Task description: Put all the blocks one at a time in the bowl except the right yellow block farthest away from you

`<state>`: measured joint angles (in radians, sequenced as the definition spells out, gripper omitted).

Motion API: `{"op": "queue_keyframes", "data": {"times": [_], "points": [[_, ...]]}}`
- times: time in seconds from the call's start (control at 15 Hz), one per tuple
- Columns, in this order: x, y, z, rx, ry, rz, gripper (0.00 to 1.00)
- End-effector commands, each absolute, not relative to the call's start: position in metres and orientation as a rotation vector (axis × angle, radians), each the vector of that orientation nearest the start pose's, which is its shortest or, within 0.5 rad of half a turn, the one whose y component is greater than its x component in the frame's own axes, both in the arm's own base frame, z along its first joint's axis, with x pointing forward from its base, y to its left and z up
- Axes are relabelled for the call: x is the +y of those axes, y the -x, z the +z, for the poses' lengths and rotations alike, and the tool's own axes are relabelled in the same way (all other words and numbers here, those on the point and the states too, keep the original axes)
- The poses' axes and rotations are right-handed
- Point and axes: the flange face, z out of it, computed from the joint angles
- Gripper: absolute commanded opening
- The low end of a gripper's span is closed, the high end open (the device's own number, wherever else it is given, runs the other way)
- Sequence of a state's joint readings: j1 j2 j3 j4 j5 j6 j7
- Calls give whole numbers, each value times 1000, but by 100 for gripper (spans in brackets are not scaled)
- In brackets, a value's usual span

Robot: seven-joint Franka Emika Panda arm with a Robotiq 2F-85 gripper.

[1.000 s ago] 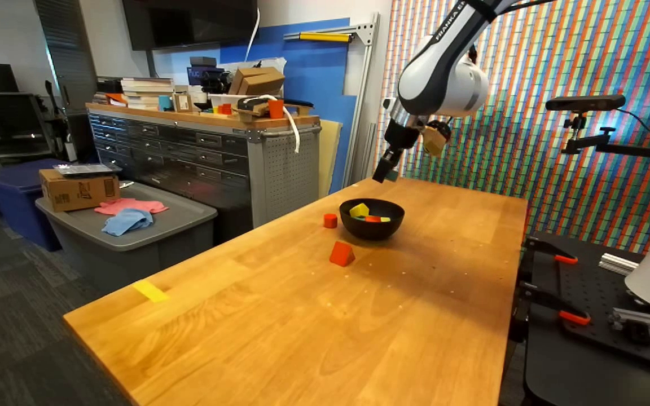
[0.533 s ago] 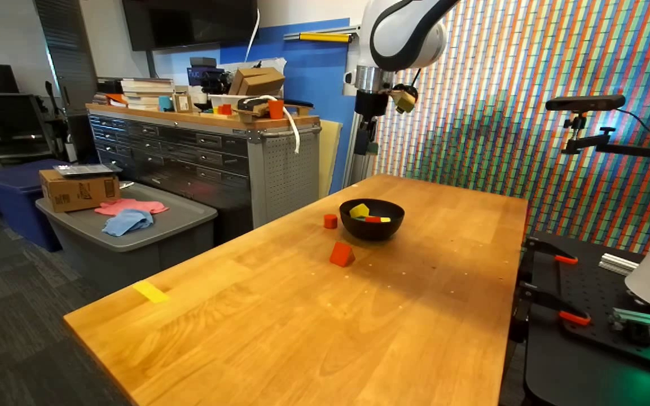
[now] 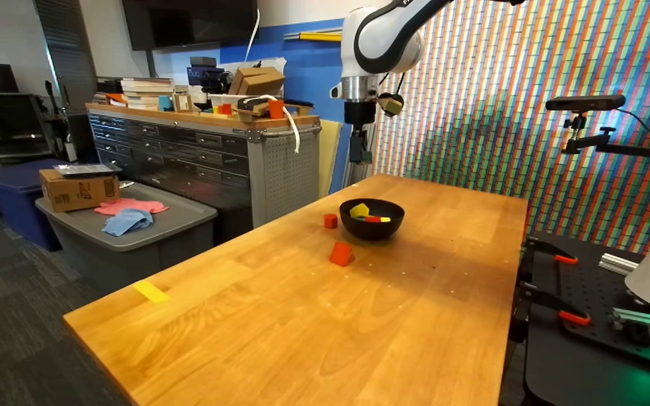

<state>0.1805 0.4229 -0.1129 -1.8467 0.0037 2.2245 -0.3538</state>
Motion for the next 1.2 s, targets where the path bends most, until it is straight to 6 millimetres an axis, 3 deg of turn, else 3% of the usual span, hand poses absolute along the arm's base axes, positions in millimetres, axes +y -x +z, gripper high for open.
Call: {"op": "queue_keyframes", "data": {"times": [0.0, 0.4, 0.47, 0.53, 0.8, 0.87, 1.13], "points": [[49, -644, 275, -644, 3082, 110, 16], [44, -627, 256, -638, 3067, 128, 21], [44, -627, 253, -652, 3058, 112, 66], [43, -626, 250, -637, 3059, 115, 67], [45, -618, 246, -637, 3060, 97, 96], [47, -616, 248, -647, 3059, 92, 100], [61, -614, 262, -698, 3091, -16, 100]]}}
